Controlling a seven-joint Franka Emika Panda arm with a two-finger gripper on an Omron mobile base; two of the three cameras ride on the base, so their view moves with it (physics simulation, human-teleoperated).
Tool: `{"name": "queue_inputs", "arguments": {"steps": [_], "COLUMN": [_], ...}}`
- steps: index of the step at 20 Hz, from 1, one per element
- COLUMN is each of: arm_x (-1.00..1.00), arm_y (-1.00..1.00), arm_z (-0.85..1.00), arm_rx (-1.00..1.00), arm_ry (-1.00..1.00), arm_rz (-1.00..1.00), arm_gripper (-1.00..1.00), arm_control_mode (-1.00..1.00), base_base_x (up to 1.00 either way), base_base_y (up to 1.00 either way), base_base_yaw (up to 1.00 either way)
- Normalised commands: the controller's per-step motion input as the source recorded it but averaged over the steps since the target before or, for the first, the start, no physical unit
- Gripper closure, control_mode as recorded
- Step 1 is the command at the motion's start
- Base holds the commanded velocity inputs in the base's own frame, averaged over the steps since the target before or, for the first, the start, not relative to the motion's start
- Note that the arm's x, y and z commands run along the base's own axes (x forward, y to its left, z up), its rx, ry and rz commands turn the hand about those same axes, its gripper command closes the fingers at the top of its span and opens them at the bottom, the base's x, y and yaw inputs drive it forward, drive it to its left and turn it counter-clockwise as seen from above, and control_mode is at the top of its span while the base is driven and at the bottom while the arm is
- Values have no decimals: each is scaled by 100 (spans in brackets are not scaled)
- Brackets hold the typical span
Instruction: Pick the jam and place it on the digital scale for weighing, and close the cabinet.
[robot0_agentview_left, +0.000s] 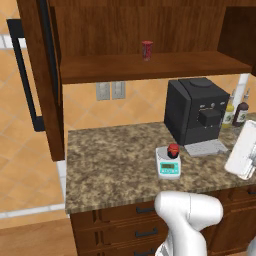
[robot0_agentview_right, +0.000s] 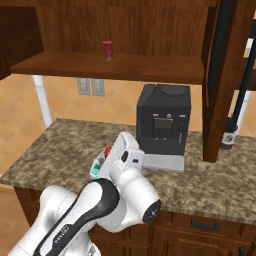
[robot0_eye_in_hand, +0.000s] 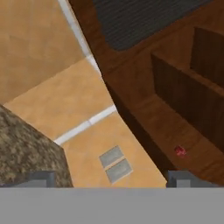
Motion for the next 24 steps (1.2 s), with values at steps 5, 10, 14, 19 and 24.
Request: {"name": "queue_inputs", "arguments": {"steps": [5,10,14,19,24], "arm_x": [-78,-67,-67,-62,-41], "arm_y": [-53,-12,-39,-43,-39], "arm_z": [21,18,31,25,28], "arm_rx": [-5,-12,-9,-12,-6], "arm_ry": [-38,-38,-28,-18,1], "arm_rz": [0,-1,-4,-13,-29], "arm_gripper": [-100,-100,-100,-100,-100], "arm_control_mode": [-100,-100,-100,-100,-100], "base_base_x": [0,0,0,0,0], "base_base_y": [0,0,0,0,0], "base_base_yaw": [0,0,0,0,0]}}
